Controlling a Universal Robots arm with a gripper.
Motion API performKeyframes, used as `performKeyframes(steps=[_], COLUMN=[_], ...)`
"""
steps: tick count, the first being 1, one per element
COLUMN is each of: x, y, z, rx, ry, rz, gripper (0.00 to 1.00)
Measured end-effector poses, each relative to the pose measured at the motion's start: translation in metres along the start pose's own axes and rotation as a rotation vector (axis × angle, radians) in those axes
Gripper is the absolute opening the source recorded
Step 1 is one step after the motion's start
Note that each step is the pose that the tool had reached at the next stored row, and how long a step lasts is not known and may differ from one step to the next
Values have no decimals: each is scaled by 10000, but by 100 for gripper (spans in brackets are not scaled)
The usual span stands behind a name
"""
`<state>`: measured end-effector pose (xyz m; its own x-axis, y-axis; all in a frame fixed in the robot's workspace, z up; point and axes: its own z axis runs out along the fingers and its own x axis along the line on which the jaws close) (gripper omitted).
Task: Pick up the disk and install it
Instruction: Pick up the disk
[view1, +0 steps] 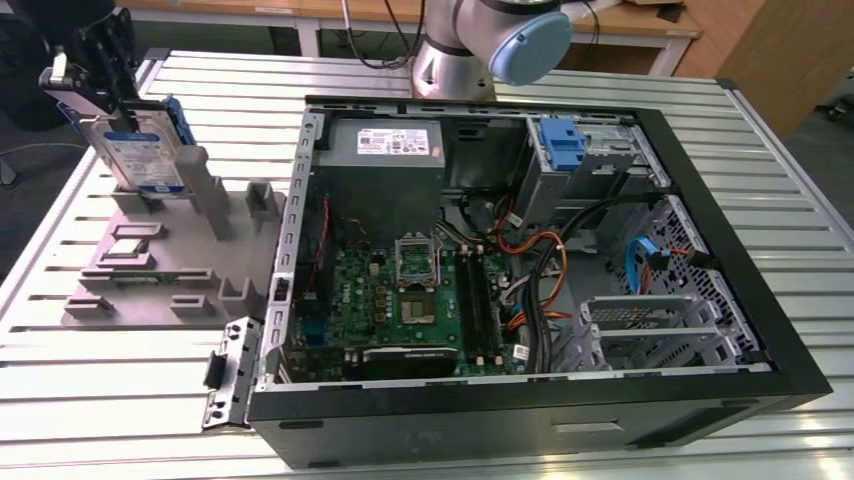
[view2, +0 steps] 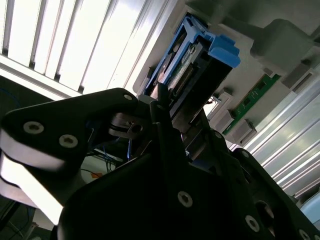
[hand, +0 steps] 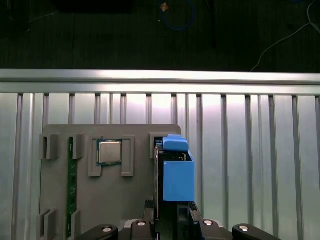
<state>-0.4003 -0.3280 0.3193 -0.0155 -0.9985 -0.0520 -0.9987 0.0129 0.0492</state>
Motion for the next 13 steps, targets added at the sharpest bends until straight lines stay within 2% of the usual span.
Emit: performKeyframes(steps=[10, 13], x=[0, -4], y=[0, 4], z=[-3, -78], rx=[-1, -1], ry=[1, 1], rz=[1, 2], gripper=[35, 35])
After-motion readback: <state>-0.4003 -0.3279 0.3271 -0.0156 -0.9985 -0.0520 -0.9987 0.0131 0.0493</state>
